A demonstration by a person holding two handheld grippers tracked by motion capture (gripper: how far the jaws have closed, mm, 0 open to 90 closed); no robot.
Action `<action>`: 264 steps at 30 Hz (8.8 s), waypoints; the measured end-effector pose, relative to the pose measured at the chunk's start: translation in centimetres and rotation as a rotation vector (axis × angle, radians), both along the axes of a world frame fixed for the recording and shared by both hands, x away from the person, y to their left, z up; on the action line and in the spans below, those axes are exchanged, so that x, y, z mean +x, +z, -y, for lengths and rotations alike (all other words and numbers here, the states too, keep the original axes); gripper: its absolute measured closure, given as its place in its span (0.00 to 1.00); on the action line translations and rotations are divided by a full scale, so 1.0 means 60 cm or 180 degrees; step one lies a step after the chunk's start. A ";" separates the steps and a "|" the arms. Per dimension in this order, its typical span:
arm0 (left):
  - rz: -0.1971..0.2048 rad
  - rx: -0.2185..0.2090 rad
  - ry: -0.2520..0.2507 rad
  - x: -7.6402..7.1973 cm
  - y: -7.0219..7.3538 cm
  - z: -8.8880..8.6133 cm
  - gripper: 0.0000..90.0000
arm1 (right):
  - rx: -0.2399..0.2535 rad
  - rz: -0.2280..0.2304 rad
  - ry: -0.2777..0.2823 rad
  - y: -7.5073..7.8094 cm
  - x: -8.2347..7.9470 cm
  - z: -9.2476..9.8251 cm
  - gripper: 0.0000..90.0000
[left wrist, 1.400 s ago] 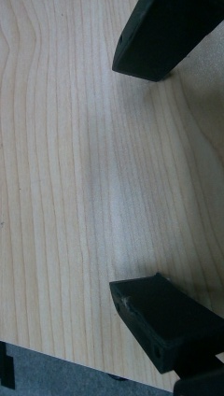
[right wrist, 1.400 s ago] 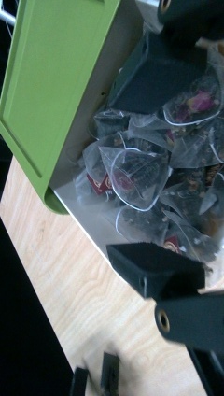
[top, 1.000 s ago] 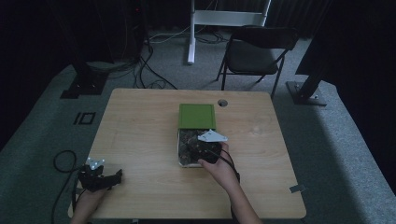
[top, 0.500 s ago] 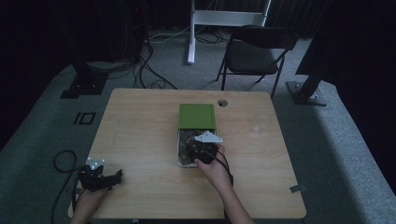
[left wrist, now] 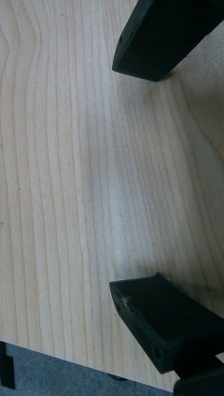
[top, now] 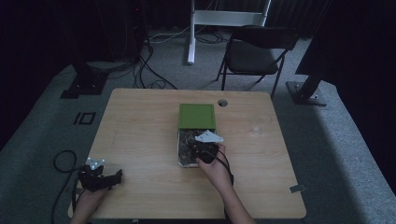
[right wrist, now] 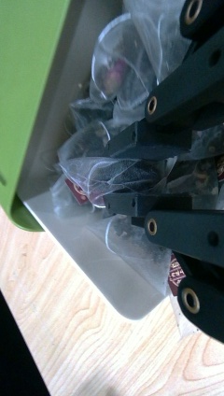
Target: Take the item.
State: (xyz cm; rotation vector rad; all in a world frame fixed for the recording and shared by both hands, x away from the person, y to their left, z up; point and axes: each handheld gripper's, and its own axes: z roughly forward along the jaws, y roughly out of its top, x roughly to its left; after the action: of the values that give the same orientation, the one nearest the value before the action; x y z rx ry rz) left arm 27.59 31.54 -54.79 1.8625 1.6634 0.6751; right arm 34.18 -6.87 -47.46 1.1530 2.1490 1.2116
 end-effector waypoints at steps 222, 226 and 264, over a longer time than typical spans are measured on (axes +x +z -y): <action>-0.0006 0.0006 0.0005 -0.001 0.000 0.000 0.01 | 0.0187 0.0147 -0.1015 0.043 0.042 0.385 0.16; -0.0007 0.0006 0.0005 -0.001 0.000 0.000 0.01 | 0.0185 0.0095 -0.1013 0.030 0.032 0.391 0.16; -0.0007 0.0006 0.0005 -0.001 0.000 0.000 0.01 | 0.0130 -0.0255 -0.0919 -0.093 -0.049 0.411 0.16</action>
State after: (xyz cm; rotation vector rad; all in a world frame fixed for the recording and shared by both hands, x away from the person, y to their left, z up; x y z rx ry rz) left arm 27.52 31.52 -54.78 1.8640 1.6662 0.6758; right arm 31.23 -31.55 -53.07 1.4922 1.9356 1.1000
